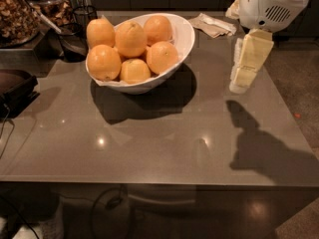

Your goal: Pick orange from white bowl

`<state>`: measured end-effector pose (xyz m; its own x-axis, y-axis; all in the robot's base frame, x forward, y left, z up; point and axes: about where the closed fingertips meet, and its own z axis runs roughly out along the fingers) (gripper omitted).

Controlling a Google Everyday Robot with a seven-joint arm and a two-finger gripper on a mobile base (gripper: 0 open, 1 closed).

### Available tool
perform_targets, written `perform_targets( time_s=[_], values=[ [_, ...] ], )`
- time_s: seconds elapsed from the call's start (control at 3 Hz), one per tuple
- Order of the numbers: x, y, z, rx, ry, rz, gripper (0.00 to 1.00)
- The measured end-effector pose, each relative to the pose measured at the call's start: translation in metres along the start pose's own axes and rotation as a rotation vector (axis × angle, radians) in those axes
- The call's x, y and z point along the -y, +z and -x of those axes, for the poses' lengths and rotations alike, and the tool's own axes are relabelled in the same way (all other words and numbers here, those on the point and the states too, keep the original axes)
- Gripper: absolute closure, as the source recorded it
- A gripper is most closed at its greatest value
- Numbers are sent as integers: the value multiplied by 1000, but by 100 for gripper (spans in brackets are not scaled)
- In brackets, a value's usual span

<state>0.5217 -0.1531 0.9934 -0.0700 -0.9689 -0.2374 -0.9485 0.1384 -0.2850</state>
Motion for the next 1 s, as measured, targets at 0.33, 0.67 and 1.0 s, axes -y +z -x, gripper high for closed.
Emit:
perform_targets(
  time_s=[0.33, 0.67, 1.0],
  values=[
    [30, 7, 24, 36, -59, -21, 0],
    [54, 14, 53, 47, -140, -9, 0],
    [66, 18, 80, 41, -194, -11, 0]
  ],
)
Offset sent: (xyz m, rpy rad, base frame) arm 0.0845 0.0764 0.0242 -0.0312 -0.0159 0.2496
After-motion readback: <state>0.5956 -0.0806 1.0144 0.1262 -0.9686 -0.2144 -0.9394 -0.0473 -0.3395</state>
